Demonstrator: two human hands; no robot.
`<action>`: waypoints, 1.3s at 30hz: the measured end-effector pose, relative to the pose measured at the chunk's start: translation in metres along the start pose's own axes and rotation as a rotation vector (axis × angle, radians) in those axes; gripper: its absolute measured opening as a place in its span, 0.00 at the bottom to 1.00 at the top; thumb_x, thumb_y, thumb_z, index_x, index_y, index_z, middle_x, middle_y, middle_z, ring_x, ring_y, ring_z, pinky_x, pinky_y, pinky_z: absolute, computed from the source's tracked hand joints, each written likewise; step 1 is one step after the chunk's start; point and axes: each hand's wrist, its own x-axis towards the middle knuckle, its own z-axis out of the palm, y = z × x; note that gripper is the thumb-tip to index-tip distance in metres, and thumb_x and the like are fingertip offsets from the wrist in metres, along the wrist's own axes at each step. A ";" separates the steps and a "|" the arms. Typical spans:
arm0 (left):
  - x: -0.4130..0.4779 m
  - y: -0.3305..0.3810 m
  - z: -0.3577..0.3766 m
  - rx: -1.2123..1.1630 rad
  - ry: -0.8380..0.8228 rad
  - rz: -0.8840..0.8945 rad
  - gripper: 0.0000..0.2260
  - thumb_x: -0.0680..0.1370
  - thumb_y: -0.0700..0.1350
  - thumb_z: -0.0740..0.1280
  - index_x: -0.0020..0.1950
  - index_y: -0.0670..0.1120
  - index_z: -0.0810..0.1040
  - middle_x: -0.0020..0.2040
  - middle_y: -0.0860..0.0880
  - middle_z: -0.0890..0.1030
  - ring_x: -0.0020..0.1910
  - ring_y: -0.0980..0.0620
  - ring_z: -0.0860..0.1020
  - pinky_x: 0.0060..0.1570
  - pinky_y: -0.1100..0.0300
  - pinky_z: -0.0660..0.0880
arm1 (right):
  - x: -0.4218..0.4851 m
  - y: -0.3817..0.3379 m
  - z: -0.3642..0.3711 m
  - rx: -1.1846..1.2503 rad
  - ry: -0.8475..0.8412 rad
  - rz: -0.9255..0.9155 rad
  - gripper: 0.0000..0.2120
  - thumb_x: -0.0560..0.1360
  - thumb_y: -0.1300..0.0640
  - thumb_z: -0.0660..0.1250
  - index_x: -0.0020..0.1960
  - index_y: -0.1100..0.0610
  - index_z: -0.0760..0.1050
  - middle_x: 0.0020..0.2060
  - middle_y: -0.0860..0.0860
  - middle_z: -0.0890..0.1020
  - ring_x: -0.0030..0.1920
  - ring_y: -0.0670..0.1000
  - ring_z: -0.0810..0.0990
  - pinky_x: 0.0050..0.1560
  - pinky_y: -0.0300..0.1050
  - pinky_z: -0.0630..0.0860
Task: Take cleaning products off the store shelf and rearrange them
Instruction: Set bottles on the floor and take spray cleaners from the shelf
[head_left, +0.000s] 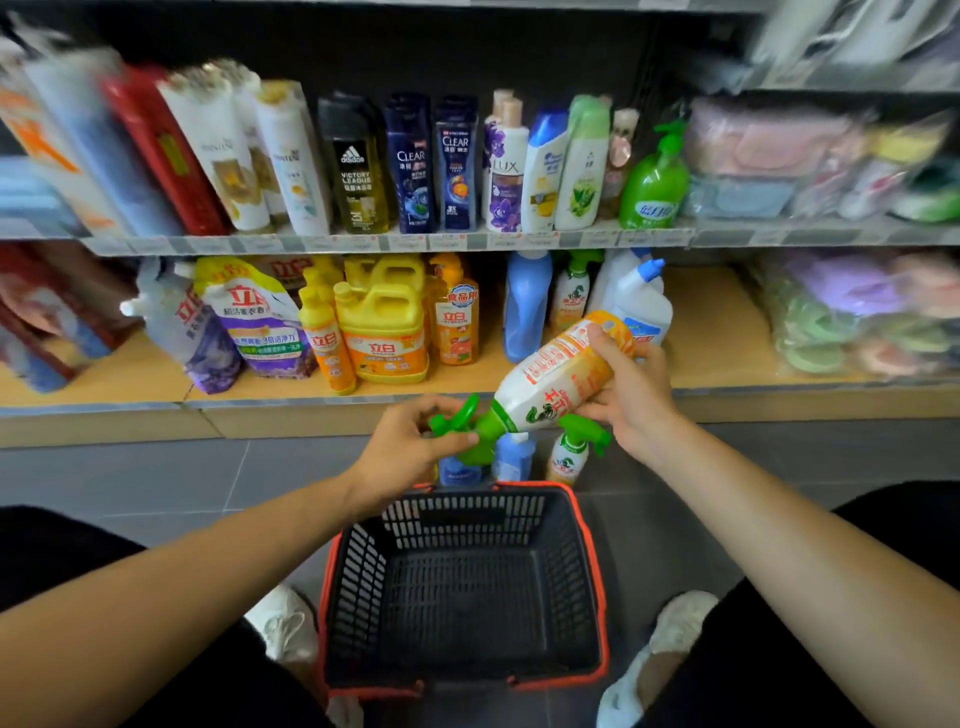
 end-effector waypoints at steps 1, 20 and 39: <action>-0.004 0.006 0.000 -0.087 0.016 0.004 0.11 0.74 0.34 0.75 0.52 0.46 0.81 0.47 0.51 0.86 0.47 0.54 0.83 0.51 0.58 0.80 | -0.004 -0.002 0.000 0.032 -0.007 0.019 0.29 0.71 0.48 0.78 0.67 0.52 0.70 0.59 0.58 0.82 0.49 0.59 0.87 0.40 0.63 0.83; -0.007 0.025 -0.012 -0.244 0.182 0.112 0.11 0.78 0.35 0.70 0.61 0.41 0.79 0.55 0.37 0.83 0.51 0.43 0.83 0.50 0.54 0.83 | -0.021 0.043 -0.009 -0.481 -0.268 0.154 0.23 0.79 0.43 0.66 0.71 0.50 0.71 0.61 0.52 0.81 0.63 0.54 0.79 0.65 0.55 0.75; 0.019 -0.035 0.031 -0.644 -0.002 -0.195 0.17 0.77 0.50 0.67 0.61 0.41 0.79 0.55 0.39 0.80 0.52 0.41 0.76 0.53 0.49 0.73 | -0.043 0.102 0.003 -0.451 -0.520 -0.003 0.34 0.58 0.50 0.83 0.62 0.46 0.75 0.53 0.50 0.86 0.53 0.52 0.85 0.53 0.51 0.82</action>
